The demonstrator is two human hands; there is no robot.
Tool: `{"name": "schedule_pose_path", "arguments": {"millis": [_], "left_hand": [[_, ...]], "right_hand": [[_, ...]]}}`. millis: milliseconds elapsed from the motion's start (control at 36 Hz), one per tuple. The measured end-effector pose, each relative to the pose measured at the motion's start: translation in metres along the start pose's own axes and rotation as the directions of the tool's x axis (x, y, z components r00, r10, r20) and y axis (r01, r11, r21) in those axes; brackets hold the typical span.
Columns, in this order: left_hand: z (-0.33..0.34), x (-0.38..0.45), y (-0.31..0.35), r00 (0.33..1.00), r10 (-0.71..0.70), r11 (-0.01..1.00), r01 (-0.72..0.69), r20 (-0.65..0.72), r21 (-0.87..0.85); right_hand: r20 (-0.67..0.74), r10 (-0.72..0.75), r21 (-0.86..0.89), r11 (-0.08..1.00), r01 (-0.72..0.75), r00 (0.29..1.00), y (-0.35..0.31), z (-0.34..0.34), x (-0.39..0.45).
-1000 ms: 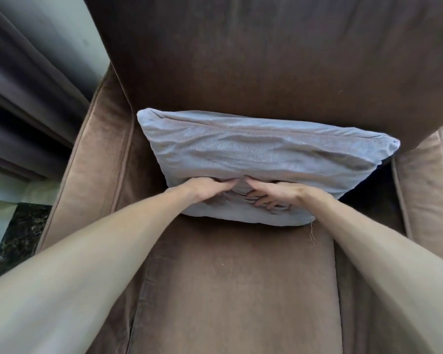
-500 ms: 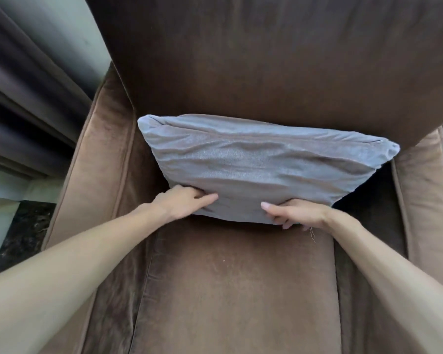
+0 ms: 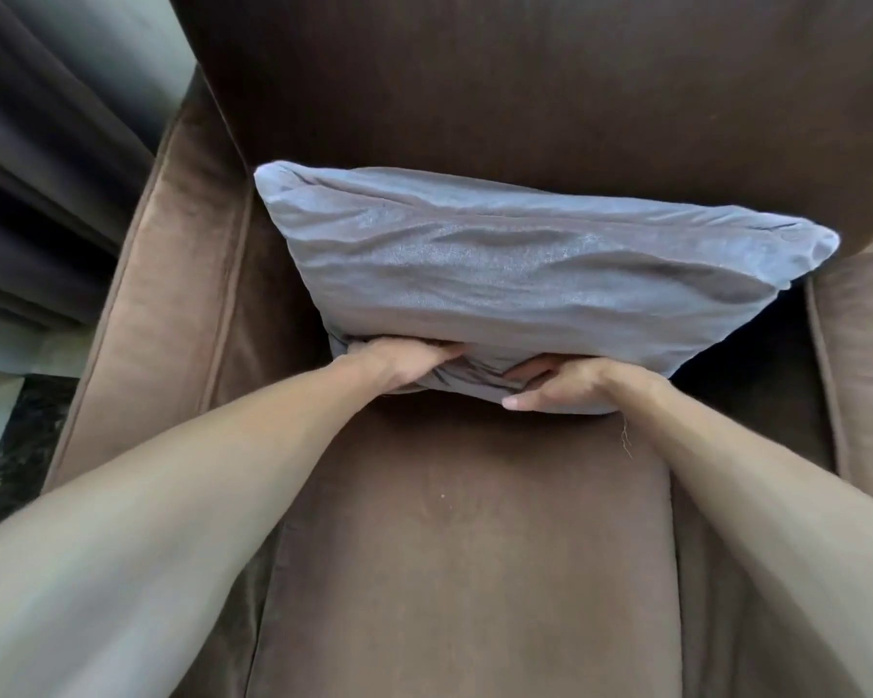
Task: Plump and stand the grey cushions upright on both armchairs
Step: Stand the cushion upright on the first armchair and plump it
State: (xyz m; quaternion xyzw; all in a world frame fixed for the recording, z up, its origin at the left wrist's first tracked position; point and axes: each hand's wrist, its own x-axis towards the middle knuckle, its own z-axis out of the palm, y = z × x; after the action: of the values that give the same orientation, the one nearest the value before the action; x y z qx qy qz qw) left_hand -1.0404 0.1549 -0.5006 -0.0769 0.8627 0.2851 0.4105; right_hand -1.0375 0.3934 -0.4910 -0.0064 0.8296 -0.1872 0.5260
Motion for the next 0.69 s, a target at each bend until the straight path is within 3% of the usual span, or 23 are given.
{"name": "schedule_pose_path", "arguments": {"millis": [56,139,167,194,222,250,278,306,333,361,389,472,583,694], "left_hand": [[-0.008,-0.006,0.006,0.999,0.041,0.988,-0.04,0.003,-0.15],[-0.015,-0.001,0.003,0.999,0.033,0.979,-0.03,0.01,-0.201],[-0.016,-0.006,-0.007,0.995,0.077,0.971,-0.06,0.064,-0.232],[-0.019,-0.013,-0.012,0.986,0.15,0.98,-0.139,0.069,-0.143],[-0.02,-0.011,-0.019,0.983,0.182,0.969,-0.179,0.005,-0.171],[-0.022,-0.009,-0.024,0.99,0.142,0.916,-0.137,-0.016,-0.376],[-0.03,0.001,-0.03,0.995,0.062,0.927,-0.086,-0.077,-0.366],[-0.034,0.0,-0.043,0.996,0.072,0.977,-0.081,-0.053,-0.196],[-0.037,-0.012,-0.047,0.999,-0.011,0.996,0.007,-0.046,-0.093],[-0.039,-0.017,-0.05,0.99,-0.067,0.997,0.07,-0.125,0.02],[-0.043,-0.02,-0.061,0.984,-0.076,0.996,0.082,-0.163,0.033],[-0.054,-0.026,-0.088,0.973,-0.04,0.99,0.009,-0.226,-0.14],[-0.074,-0.043,-0.1,0.949,0.063,0.832,-0.221,-0.309,-0.509],[-0.103,-0.059,-0.086,0.908,0.182,0.66,-0.397,-0.377,-0.638]], "right_hand": [[0.064,0.017,0.07,0.997,-0.021,0.998,0.011,-0.013,-0.001],[0.087,0.03,0.077,0.996,-0.037,0.996,0.022,-0.021,-0.002],[0.081,0.031,0.08,0.996,-0.038,0.996,0.026,-0.022,-0.002],[0.071,0.038,0.085,0.995,-0.044,0.997,0.031,-0.021,-0.003],[0.052,0.043,0.104,0.993,-0.048,0.998,0.035,-0.02,-0.004],[0.025,0.057,0.121,0.991,-0.06,0.998,0.038,-0.019,-0.008],[-0.02,0.077,0.135,0.988,-0.073,0.997,0.043,-0.017,-0.014],[-0.073,0.091,0.155,0.985,-0.079,0.993,0.049,-0.015,-0.018],[-0.131,0.099,0.187,0.98,-0.073,0.986,0.058,-0.012,-0.023],[-0.177,0.108,0.228,0.971,-0.065,0.978,0.065,-0.008,-0.029],[-0.218,0.108,0.267,0.963,-0.047,0.97,0.072,-0.006,-0.036],[-0.317,0.106,0.356,0.934,0.015,0.943,0.093,-0.004,-0.055],[-0.448,0.127,0.606,0.771,0.195,0.885,0.114,-0.006,-0.091],[-0.645,0.18,0.703,0.52,0.485,0.743,0.129,-0.014,-0.111]]}}
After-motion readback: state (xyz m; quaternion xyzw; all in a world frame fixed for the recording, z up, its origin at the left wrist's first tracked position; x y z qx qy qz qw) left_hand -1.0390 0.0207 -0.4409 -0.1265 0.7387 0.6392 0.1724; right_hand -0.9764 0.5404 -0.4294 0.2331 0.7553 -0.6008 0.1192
